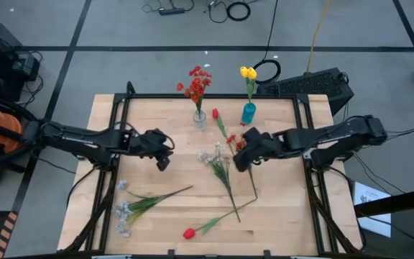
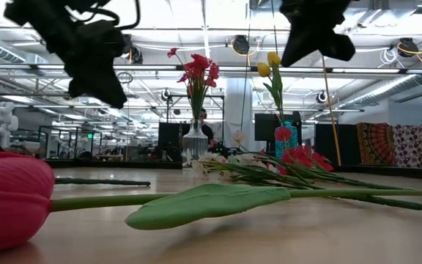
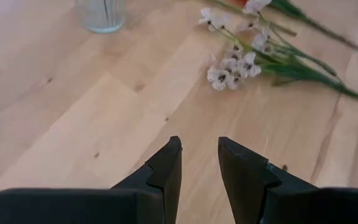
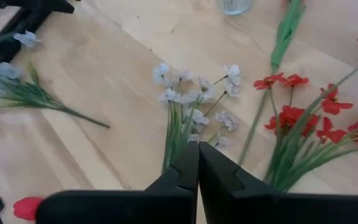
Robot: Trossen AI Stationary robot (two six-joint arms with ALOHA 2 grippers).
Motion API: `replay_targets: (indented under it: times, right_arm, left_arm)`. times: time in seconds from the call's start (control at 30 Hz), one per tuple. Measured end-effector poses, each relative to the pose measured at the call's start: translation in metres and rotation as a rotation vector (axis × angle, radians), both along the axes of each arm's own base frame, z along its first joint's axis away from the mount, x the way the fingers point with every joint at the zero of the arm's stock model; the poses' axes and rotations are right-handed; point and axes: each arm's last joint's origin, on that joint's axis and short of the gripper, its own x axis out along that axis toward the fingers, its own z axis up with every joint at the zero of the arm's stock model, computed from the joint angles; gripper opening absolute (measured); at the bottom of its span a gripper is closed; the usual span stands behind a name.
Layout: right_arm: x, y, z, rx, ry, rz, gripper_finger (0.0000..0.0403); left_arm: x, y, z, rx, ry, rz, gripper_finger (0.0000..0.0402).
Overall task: Sort flowers into vase by color
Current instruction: Put the right white flower into the blue vase
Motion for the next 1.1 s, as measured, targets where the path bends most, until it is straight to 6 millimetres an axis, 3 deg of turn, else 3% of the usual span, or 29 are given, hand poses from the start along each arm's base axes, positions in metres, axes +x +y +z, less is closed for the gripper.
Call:
replay_targets:
  times: [0.3,0.53,1.1]
  right_arm:
    - [0.053,0.018,-0.014,0.023,0.212,0.0,0.0001]
    - [0.072,0.036,-0.04,0.086,0.316,-0.015,0.0004]
    - [0.095,0.051,-0.112,0.186,0.53,0.037,0.0134]
  left_arm:
    - [-0.034,-0.001,-0.012,-0.059,-0.1,-0.036,0.0112]
    - [-0.041,-0.002,-0.015,-0.085,-0.111,-0.064,0.0112]
    - [-0.041,-0.004,-0.018,-0.143,-0.116,-0.12,0.0112]
